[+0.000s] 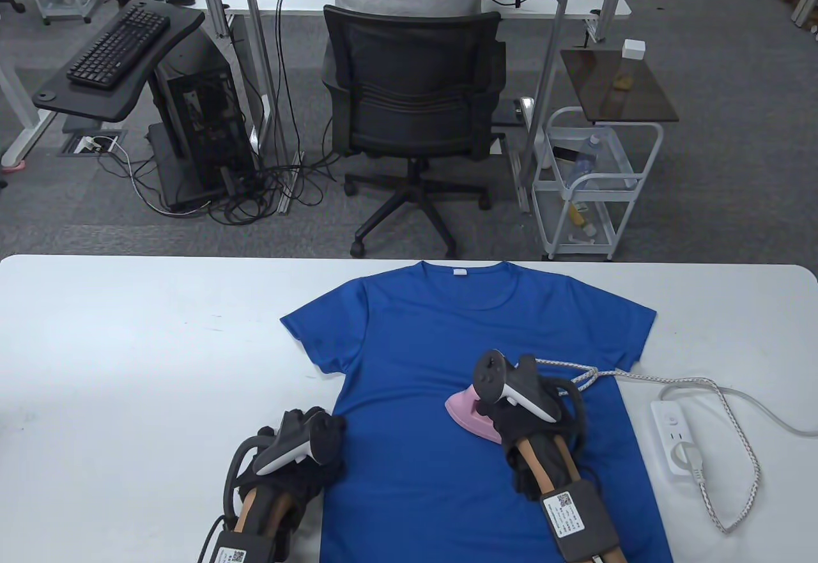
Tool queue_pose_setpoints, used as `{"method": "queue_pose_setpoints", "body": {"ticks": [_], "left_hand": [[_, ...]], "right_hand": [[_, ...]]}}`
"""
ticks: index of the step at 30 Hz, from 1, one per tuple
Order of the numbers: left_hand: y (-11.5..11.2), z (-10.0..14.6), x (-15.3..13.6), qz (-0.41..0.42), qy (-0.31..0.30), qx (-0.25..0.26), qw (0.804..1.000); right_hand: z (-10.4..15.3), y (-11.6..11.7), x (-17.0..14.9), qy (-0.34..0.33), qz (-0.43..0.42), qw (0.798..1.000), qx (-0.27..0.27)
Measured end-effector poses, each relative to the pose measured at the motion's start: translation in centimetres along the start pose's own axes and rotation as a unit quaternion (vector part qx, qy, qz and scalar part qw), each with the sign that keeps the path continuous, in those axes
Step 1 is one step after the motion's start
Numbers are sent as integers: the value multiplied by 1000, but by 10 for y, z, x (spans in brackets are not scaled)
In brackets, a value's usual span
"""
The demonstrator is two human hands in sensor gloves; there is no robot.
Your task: Iron t-shirt with electric iron on table
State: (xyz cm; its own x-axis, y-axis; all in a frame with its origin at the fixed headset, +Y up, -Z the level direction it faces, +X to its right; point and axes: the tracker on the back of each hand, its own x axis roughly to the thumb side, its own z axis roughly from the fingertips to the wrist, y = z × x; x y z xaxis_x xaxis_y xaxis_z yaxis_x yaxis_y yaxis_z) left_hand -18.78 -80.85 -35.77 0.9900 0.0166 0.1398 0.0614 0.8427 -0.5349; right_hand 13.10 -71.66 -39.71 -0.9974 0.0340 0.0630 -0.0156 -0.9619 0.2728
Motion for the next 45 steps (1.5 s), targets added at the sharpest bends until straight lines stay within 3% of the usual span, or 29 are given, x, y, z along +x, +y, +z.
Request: {"method": "queue_pose_setpoints", "body": {"ticks": [10, 17, 28, 39, 45], "left_hand": [[0, 0, 0, 3, -1, -2, 1000], [0, 0, 0, 5, -3, 0, 1000], [0, 0, 0, 4, -4, 0, 1000], [-1, 0, 0, 7, -5, 2, 1000], [-1, 0, 0, 7, -5, 1, 1000]], "right_hand": [[43, 10, -15, -64, 12, 997, 33], [51, 11, -21, -80, 3, 996, 38], [38, 9, -23, -26, -1, 1000, 4], [4, 1, -26, 72, 17, 994, -81], [-1, 1, -30, 70, 4, 994, -85]]}}
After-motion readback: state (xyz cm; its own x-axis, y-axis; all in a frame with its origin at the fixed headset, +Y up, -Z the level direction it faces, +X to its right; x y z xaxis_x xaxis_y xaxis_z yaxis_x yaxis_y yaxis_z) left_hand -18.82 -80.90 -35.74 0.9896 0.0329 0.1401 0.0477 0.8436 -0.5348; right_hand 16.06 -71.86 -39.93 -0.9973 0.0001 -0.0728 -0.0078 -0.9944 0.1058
